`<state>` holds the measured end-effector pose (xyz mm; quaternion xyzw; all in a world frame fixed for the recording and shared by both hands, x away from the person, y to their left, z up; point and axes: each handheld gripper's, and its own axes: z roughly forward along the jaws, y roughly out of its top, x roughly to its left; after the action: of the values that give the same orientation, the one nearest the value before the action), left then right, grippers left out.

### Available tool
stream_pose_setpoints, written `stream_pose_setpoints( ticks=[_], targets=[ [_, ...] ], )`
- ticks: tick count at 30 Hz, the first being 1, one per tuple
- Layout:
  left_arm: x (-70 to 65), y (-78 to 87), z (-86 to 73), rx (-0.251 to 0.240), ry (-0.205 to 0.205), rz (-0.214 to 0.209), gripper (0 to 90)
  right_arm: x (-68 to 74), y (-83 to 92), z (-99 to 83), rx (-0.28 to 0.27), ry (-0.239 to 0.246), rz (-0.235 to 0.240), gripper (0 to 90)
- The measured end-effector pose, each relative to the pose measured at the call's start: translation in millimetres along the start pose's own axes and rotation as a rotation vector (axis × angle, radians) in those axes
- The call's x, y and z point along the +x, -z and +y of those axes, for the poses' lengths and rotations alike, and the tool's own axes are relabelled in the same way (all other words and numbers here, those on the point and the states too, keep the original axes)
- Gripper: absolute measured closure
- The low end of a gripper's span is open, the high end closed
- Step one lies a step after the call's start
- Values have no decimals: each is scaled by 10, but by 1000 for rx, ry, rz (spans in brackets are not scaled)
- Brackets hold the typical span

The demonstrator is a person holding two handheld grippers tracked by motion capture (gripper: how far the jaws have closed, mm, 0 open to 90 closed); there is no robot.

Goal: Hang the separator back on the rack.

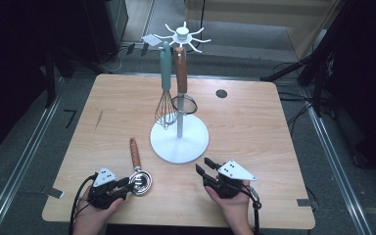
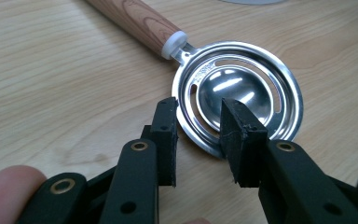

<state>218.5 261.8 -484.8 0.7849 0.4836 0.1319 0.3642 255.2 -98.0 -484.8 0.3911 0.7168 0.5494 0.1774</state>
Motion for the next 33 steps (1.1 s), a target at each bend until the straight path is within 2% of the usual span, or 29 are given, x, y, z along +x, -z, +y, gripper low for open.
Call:
stream_pose_setpoints(
  ticks=[7,13,17,21,25,33],
  targets=[
    [-122,-53,11,5,-26,-65,636,64,-1,-6,-2,-7,19,594],
    [-242,-118,34,6,-34,-100,605,128,-1,-21,-9,-17,37,615],
    [-325,-161,45,-1,-48,-101,586,151,-5,-38,-1,-31,46,619],
    [-388,-188,50,-3,-55,-109,578,186,-6,-53,7,-20,51,619],
    [-459,-217,56,-6,-51,-109,579,224,-17,-59,18,-7,51,619],
    [-607,-314,103,-13,-48,-115,581,277,-43,-81,40,-23,58,618]
  ],
)
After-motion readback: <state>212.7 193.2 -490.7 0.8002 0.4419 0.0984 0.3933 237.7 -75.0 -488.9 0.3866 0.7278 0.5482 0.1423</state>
